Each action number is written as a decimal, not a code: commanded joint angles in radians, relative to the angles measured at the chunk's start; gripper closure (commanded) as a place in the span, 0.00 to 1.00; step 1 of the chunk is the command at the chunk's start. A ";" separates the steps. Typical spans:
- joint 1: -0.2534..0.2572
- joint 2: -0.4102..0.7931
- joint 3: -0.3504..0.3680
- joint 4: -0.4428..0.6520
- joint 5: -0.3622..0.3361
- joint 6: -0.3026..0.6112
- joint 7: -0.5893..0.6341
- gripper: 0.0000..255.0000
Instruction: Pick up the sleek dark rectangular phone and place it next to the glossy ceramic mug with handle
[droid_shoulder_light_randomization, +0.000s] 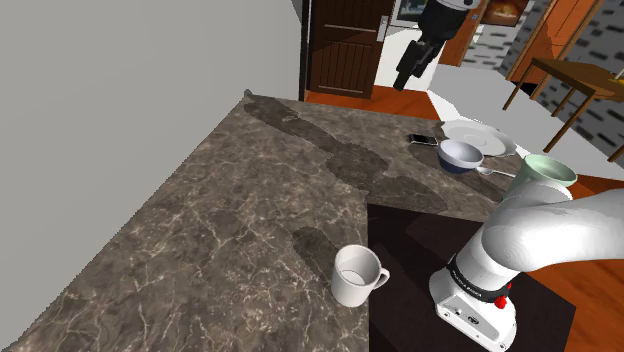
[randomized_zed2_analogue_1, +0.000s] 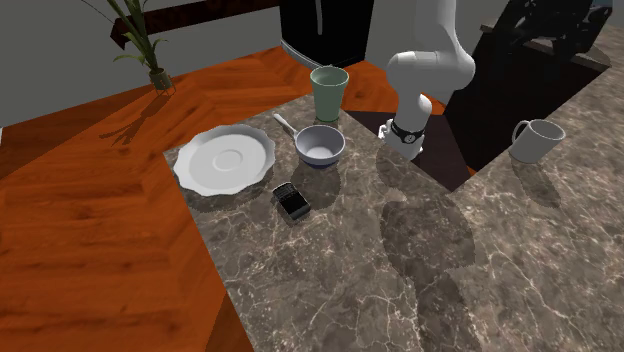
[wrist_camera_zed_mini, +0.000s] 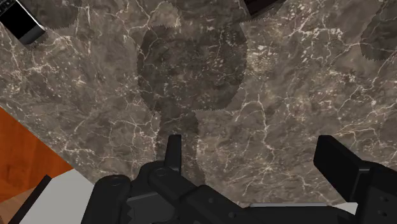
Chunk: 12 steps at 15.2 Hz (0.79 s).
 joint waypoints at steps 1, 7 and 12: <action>0.000 0.000 0.000 0.000 0.000 0.000 0.000 0.00; 0.005 -0.062 -0.161 -0.143 -0.059 0.080 -0.218 0.00; 0.002 -0.063 -0.307 -0.215 -0.120 0.151 -0.403 0.00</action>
